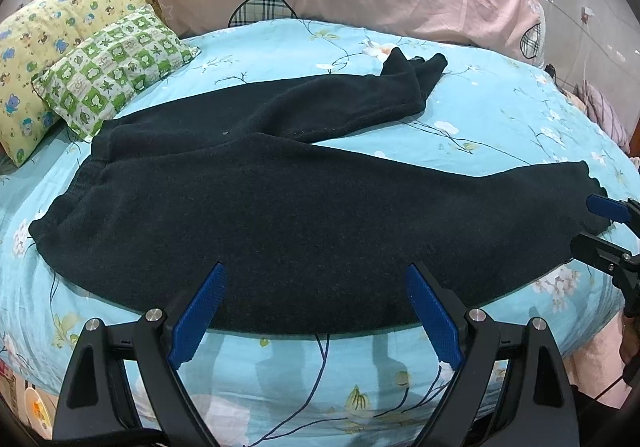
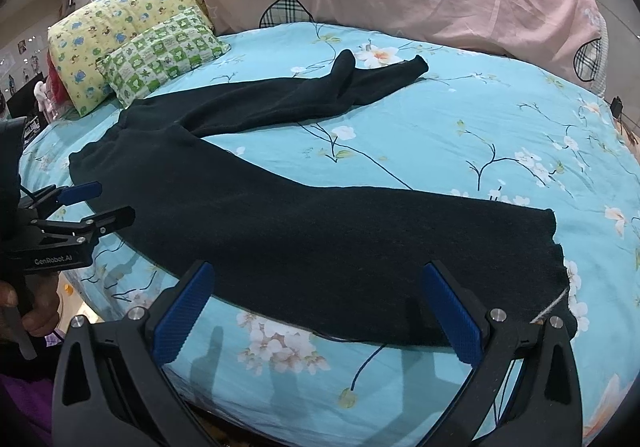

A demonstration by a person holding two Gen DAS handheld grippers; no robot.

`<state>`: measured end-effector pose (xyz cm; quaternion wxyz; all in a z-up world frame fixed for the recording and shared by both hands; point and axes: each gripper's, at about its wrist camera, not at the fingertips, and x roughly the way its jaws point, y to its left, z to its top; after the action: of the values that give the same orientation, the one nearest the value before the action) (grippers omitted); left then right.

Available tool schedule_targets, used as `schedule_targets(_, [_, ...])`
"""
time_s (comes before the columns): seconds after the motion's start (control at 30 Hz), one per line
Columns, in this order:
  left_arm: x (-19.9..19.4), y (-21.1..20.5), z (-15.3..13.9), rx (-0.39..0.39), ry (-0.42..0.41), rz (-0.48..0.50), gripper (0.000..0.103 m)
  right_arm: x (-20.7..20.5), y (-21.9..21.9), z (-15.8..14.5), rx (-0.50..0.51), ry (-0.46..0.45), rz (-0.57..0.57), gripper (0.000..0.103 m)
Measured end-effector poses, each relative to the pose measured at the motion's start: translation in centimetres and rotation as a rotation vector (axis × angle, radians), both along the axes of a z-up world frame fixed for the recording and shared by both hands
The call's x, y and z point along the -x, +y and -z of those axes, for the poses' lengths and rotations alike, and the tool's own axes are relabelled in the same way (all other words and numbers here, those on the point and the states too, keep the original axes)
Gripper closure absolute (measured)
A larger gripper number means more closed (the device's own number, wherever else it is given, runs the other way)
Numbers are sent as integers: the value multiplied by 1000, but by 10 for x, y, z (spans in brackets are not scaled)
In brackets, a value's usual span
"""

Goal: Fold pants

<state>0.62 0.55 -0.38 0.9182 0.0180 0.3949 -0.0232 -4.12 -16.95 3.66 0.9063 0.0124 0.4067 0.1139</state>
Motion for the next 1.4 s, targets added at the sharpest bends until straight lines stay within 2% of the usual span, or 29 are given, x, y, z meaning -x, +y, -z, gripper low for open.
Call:
schedule_targets(1.03, [-3, 3, 5, 25, 28, 17, 11, 1, 7, -1, -11, 8, -9, 0])
schedule_targets(1.4, [-11, 7, 6, 39, 49, 31, 11, -12, 3, -10, -28, 9, -12, 0])
